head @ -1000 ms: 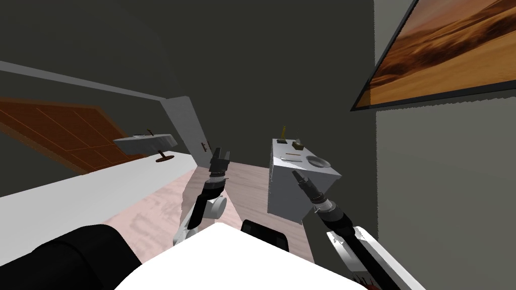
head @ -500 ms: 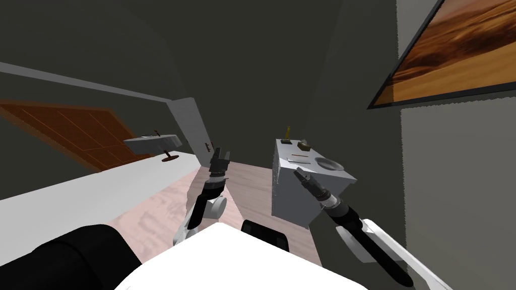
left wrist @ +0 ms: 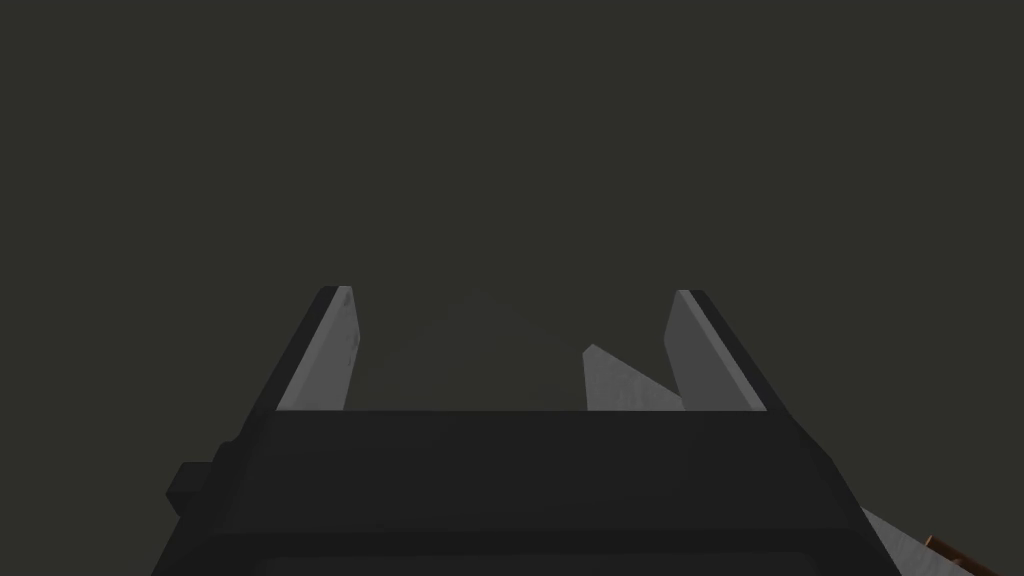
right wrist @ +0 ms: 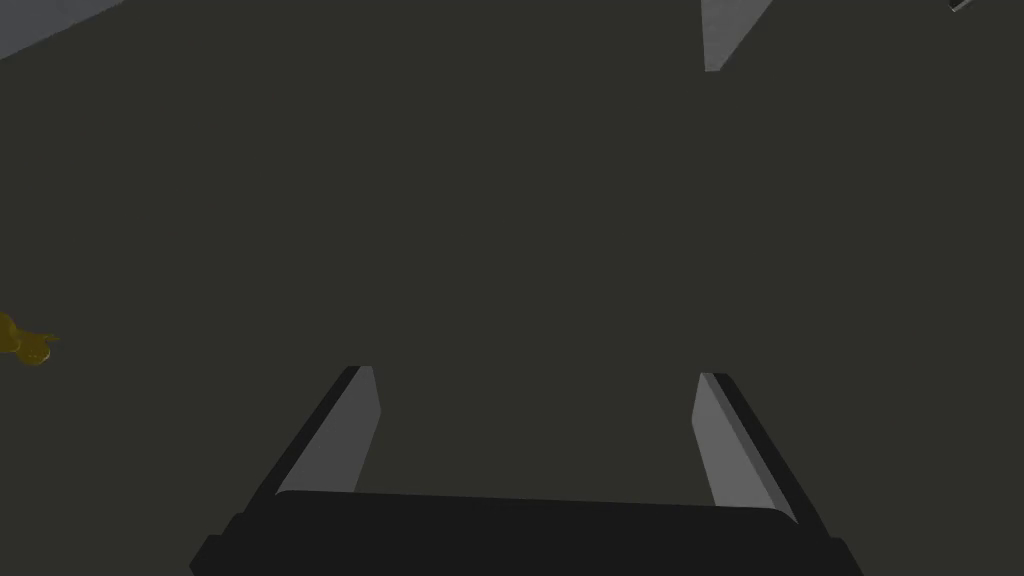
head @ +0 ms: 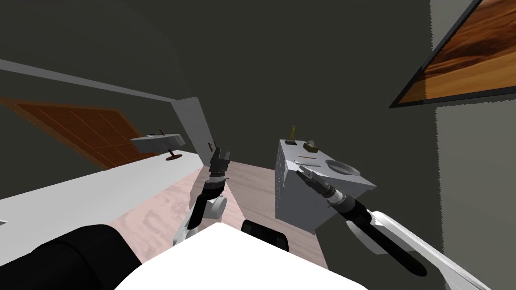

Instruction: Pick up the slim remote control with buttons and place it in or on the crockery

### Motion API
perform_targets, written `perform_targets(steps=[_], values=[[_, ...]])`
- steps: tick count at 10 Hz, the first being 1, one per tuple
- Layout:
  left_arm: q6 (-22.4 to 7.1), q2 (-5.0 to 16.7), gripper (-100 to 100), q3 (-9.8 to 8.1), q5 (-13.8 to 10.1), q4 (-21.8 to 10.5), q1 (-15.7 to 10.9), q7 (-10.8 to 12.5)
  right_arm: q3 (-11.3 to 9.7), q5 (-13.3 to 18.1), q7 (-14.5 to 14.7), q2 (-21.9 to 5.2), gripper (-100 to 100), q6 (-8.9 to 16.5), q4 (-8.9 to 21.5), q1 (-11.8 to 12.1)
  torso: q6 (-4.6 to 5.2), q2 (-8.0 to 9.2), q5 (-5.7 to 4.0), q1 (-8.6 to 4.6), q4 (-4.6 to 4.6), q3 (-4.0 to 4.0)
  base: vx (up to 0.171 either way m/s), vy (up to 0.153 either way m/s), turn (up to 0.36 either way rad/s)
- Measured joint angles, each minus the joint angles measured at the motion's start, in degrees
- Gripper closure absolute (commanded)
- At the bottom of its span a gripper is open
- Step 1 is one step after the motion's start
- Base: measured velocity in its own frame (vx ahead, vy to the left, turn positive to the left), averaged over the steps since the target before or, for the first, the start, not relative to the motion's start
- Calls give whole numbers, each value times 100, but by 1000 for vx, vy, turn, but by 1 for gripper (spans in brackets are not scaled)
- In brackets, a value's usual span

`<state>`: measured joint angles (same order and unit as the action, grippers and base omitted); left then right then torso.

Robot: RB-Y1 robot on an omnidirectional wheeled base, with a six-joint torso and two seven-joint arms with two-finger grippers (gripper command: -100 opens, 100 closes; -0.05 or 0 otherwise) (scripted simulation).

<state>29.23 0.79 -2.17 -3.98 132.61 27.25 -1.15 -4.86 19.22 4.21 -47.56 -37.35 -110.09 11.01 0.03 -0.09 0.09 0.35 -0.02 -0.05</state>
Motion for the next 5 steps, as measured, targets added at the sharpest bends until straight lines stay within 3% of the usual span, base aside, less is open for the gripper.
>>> perform_targets(steps=[5], values=[[0,0,0,0,0,0,0,0,173,254,-158,-784,-100,-209,226,-201,-1,1,-3,-11,1,1,30,72,30]])
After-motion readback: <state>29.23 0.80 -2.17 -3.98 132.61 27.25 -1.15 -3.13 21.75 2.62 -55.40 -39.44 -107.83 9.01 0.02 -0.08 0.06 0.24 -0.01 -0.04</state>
